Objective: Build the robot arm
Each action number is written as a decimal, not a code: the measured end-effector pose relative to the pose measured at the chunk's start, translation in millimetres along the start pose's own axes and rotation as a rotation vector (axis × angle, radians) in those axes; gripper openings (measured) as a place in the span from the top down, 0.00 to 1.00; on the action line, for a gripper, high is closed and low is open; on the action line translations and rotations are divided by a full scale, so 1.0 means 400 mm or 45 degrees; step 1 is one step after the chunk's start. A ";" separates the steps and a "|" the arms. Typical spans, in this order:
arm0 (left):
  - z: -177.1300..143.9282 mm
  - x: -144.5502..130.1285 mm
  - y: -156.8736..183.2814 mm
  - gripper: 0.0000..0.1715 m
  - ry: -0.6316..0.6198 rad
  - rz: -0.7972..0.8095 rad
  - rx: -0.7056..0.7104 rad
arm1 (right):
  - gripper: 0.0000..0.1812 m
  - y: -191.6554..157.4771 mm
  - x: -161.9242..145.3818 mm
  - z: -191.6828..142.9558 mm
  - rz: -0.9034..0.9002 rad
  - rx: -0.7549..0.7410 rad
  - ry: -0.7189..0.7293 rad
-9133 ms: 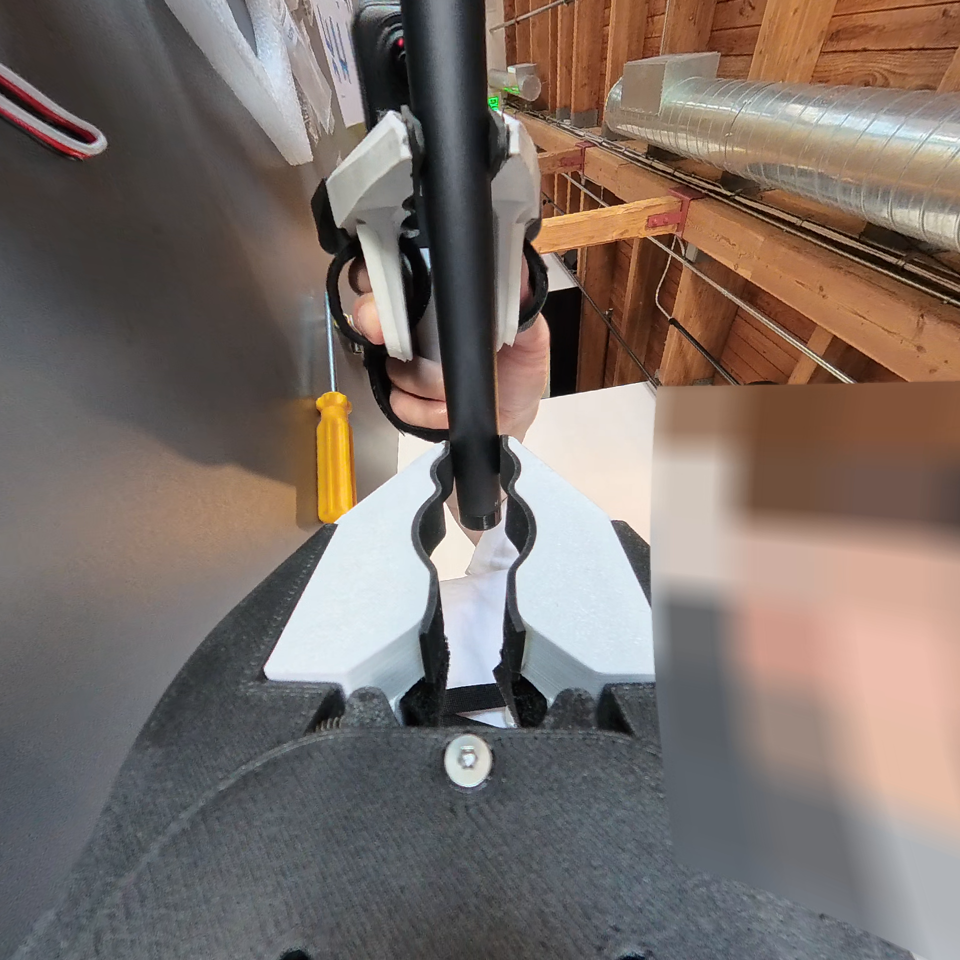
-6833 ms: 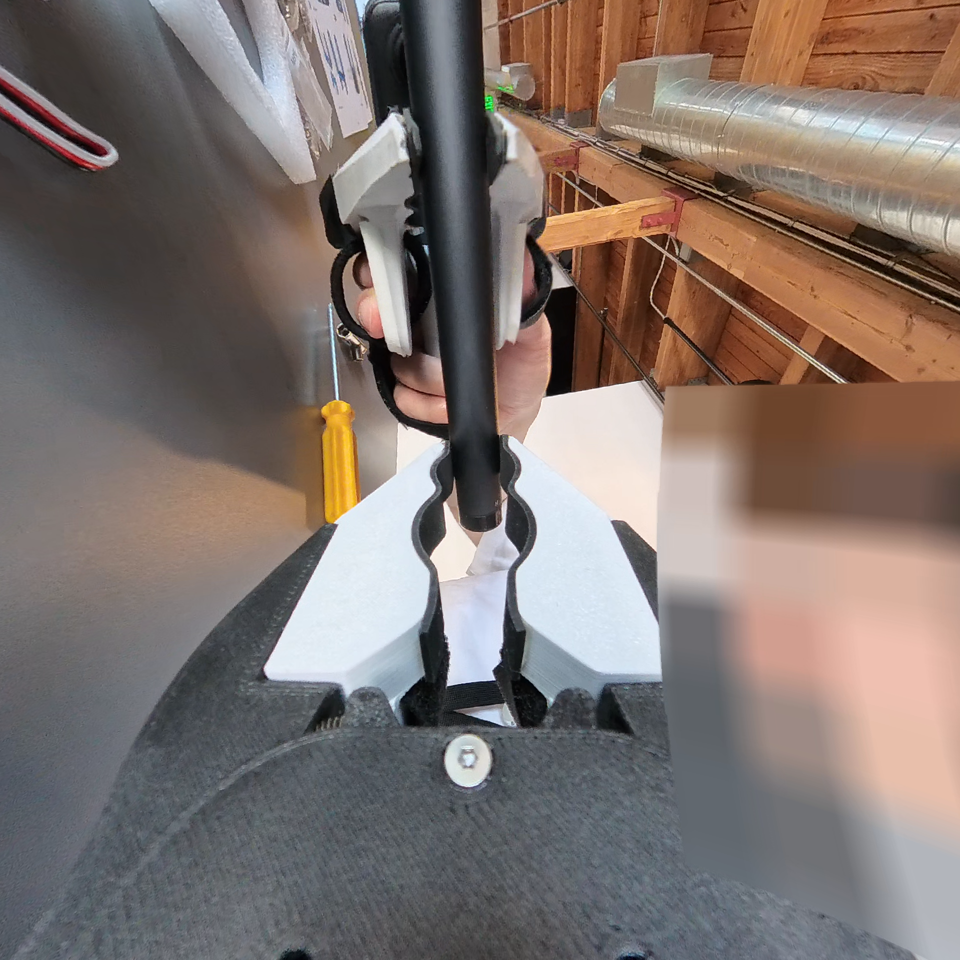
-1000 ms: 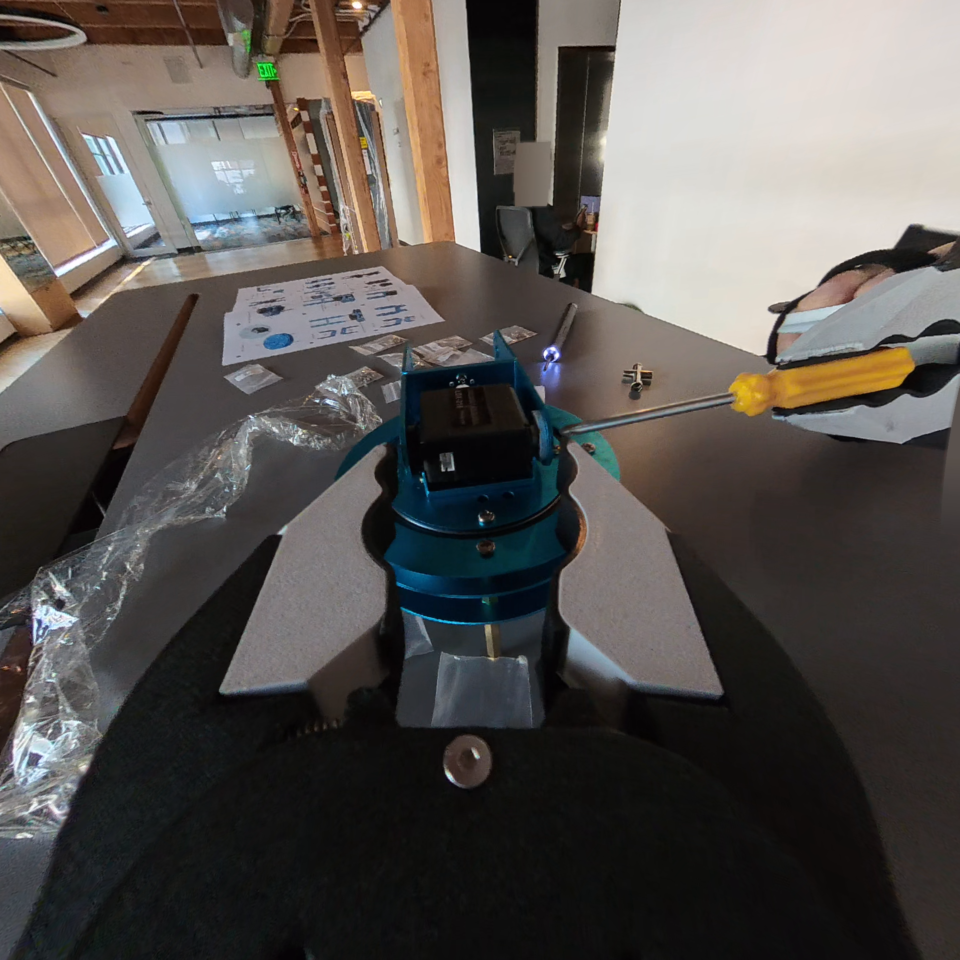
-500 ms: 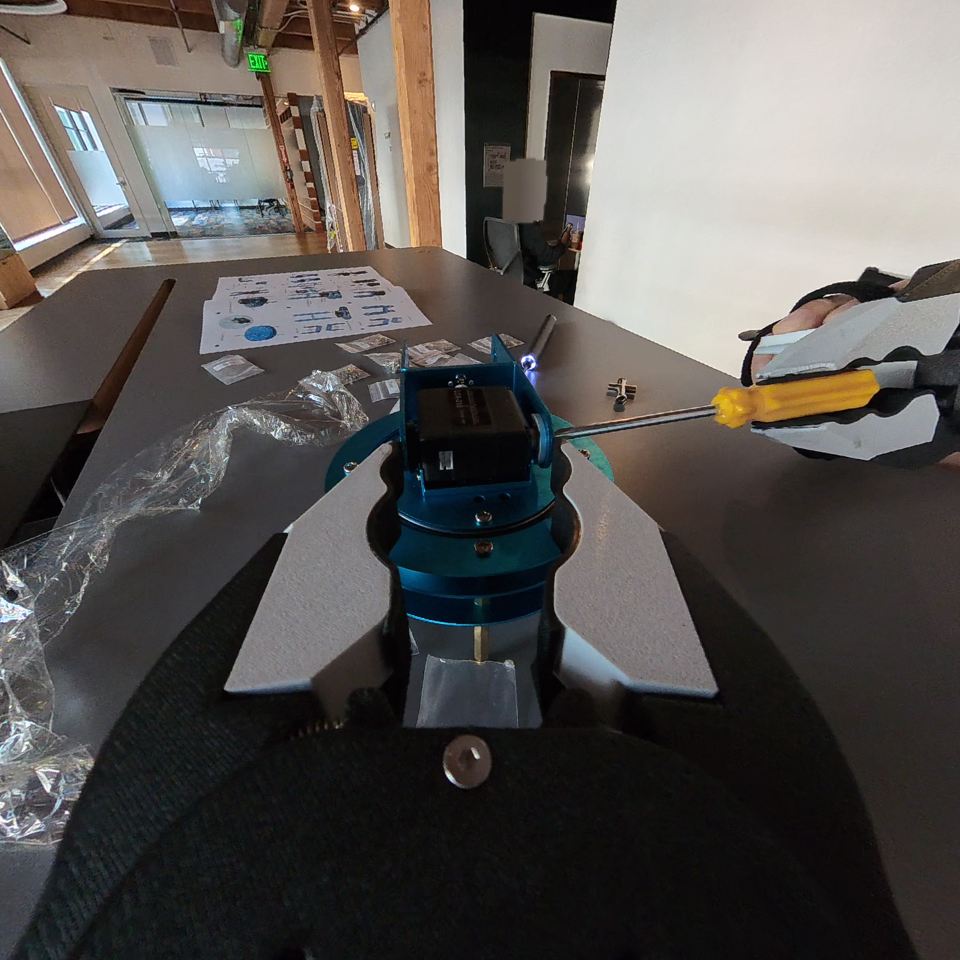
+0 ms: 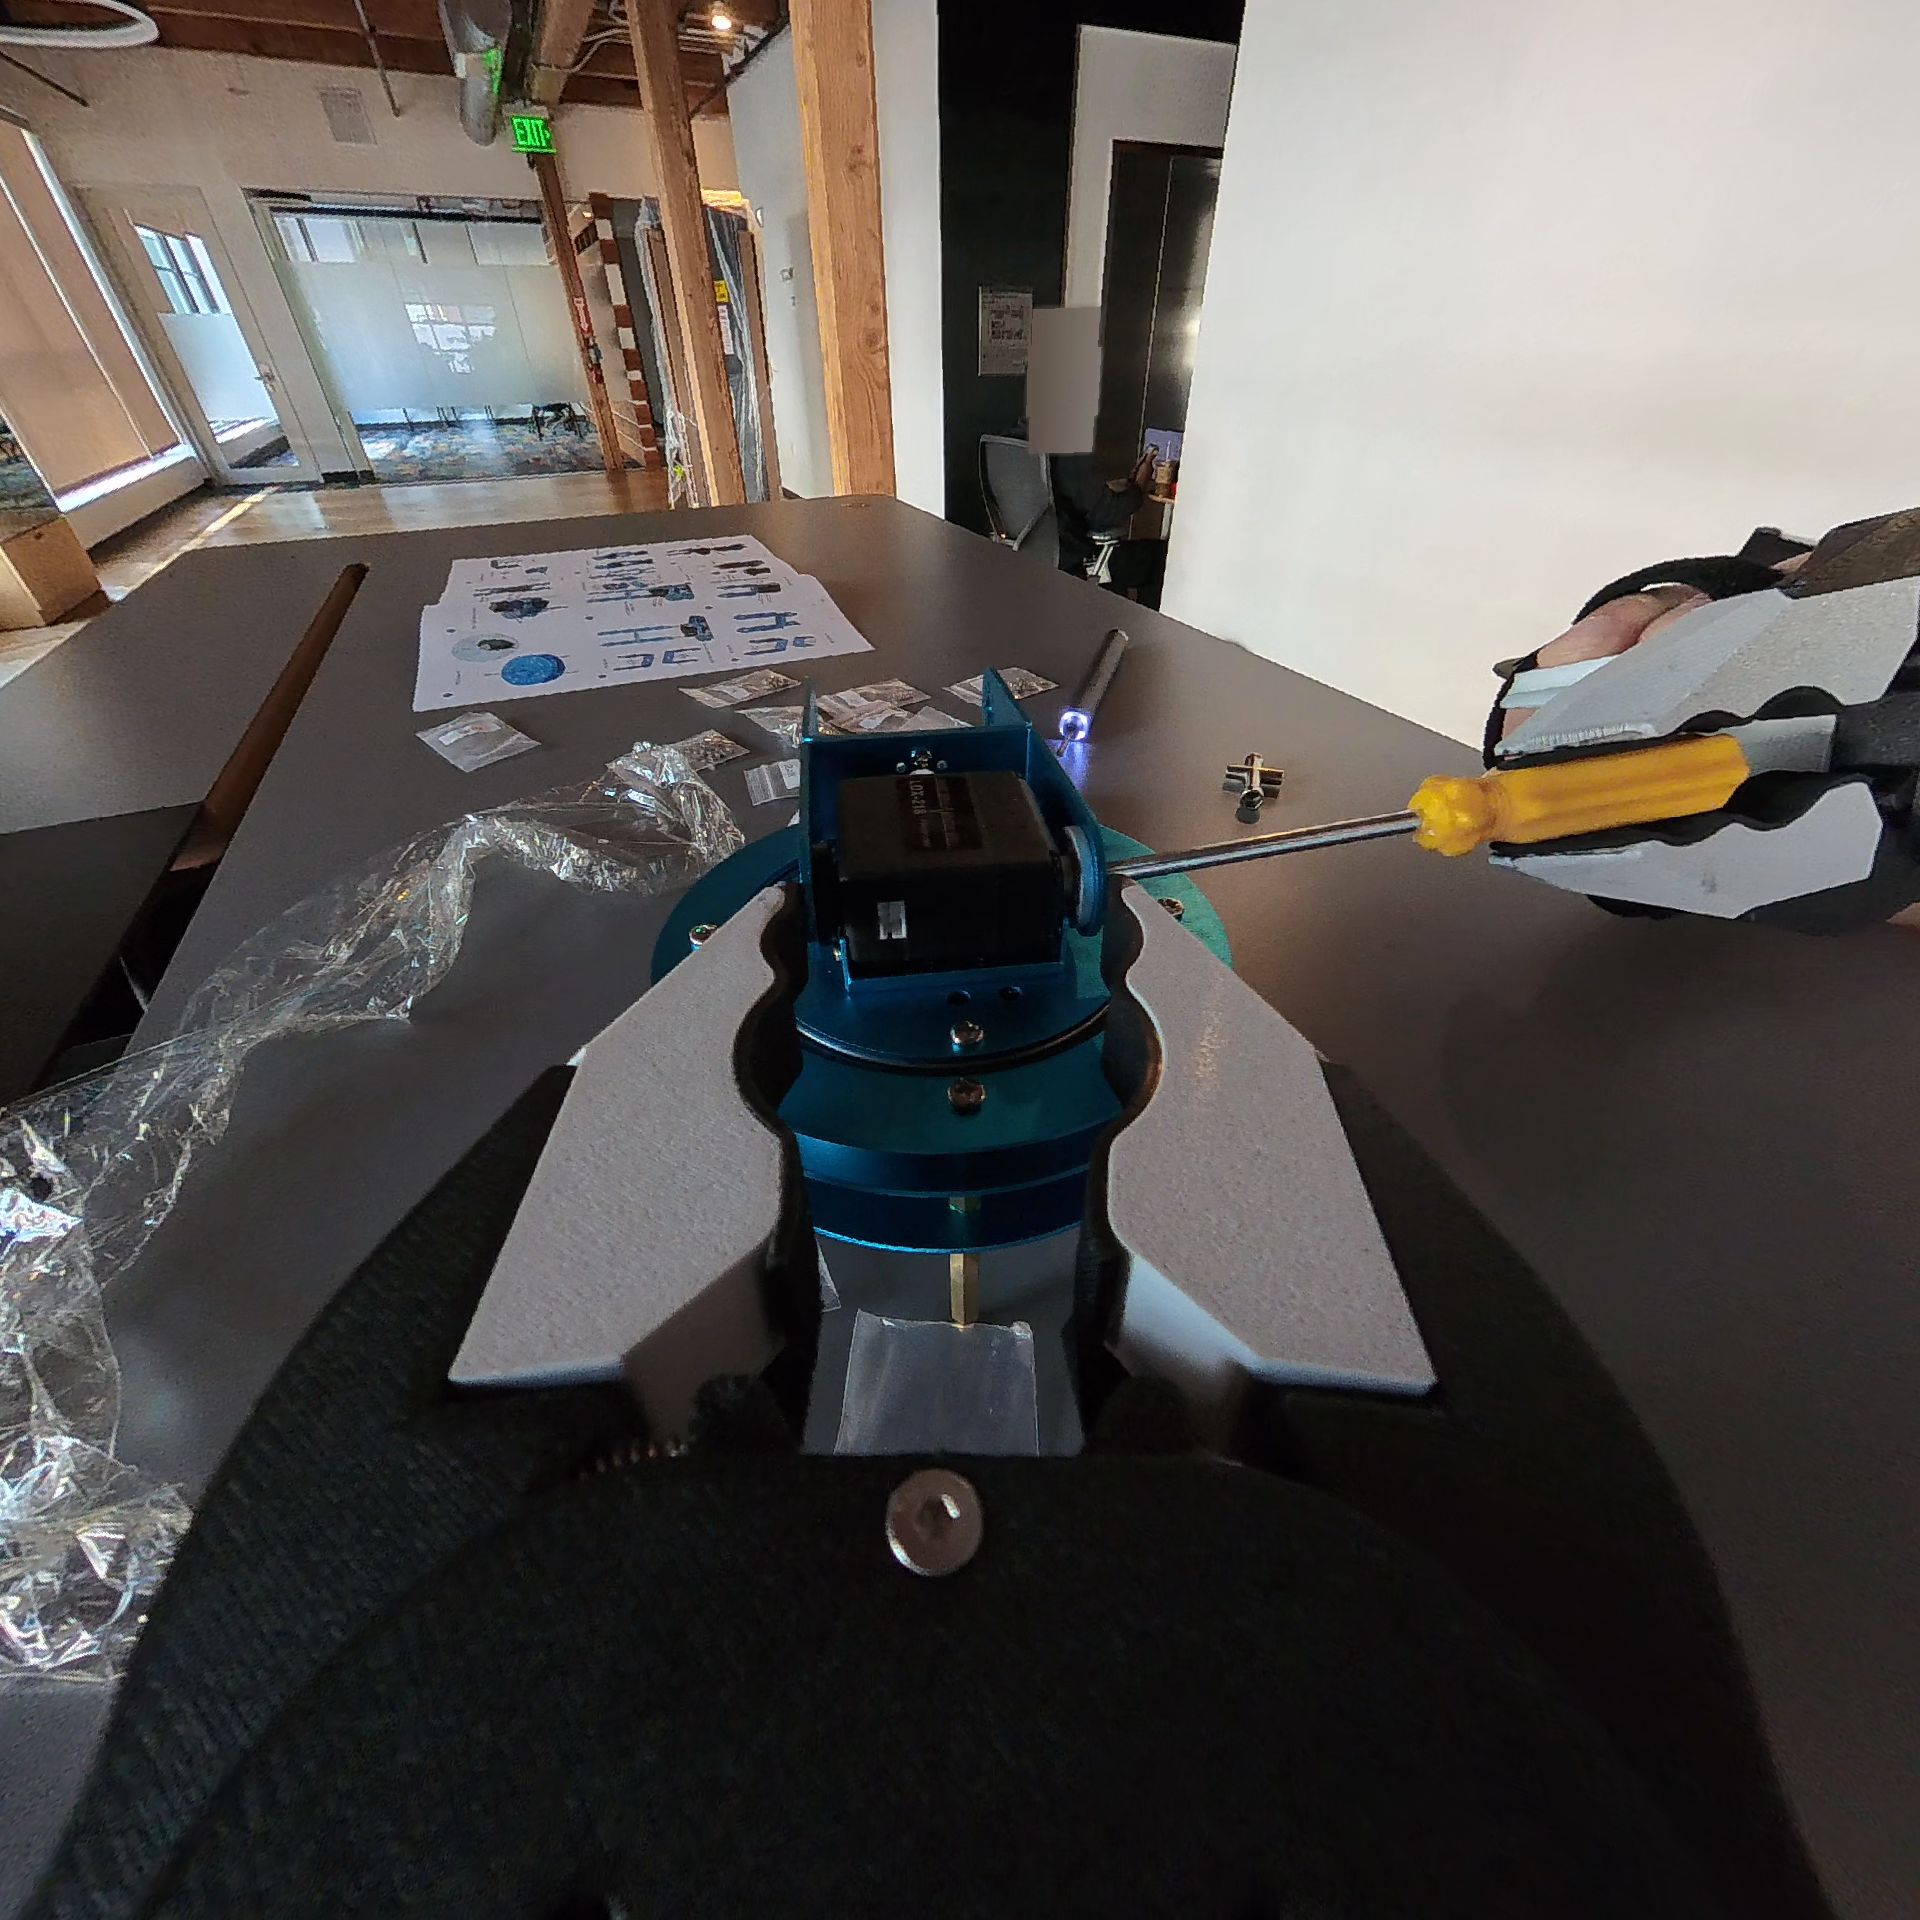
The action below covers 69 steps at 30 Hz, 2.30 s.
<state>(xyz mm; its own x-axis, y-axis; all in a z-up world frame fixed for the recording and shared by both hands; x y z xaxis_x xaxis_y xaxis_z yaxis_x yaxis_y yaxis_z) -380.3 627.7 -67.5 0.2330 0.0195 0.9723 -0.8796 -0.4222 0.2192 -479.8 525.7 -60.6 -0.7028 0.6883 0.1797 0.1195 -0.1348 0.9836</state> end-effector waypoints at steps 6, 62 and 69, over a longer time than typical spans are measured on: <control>-0.001 0.000 -0.002 0.68 0.000 -0.016 -0.007 | 0.91 0.000 0.002 0.004 -0.012 0.005 -0.006; 0.000 0.001 -0.001 0.67 -0.007 -0.030 -0.007 | 0.90 -0.037 0.001 0.002 0.473 0.050 -0.576; -0.001 0.002 -0.002 0.67 -0.029 -0.031 -0.020 | 0.91 -0.035 0.000 0.003 0.425 0.053 -0.587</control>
<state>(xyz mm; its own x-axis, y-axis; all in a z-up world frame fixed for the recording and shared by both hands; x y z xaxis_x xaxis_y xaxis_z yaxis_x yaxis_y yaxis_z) -379.7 628.4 -67.0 0.2635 0.0085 0.9646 -0.8799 -0.4077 0.2439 -480.8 528.5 -74.2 -0.2445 0.8544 0.4585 0.3165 -0.3766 0.8706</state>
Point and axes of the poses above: each gripper's, where its closed fingertips meet, z out along the fingers, x out of its top, y = z × x across the jaws, the point moved 3 cm from there along -z, back along the fingers, and after that the axes turned 13 degrees about -z, right-handed, at the moved point
